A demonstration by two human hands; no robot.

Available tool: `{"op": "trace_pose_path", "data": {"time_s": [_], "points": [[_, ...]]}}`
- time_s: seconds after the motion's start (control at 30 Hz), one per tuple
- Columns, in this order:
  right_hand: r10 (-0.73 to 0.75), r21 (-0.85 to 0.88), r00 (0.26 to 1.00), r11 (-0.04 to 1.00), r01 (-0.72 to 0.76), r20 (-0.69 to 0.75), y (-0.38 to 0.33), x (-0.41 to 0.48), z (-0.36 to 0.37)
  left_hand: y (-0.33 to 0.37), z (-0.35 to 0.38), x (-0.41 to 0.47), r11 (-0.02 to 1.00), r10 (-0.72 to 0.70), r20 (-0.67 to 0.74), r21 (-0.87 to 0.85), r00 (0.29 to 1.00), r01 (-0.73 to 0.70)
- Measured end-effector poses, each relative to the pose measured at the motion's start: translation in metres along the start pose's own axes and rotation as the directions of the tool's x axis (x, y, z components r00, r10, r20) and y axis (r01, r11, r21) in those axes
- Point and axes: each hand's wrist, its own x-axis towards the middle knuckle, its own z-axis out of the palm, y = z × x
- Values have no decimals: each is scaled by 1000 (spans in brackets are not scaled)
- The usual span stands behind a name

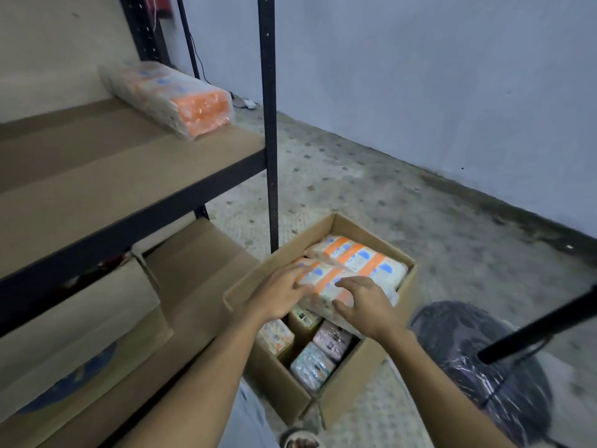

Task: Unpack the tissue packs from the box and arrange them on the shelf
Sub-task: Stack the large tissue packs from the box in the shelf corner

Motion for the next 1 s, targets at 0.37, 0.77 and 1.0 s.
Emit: {"op": "trace_pose_path", "data": {"time_s": [0.37,0.77,1.0], "points": [[-58,-219,994,975,37,-89,34,10,54,-65,73,42,999,1,84,38,996,-4],[-114,-230,988,969,88,-105,55,22,70,-86,91,76,950,243,76,183,967,-253],[-122,-176,988,979,104,-93,54,24,66,-86,93,72,962,255,-22,112,967,-251]]}}
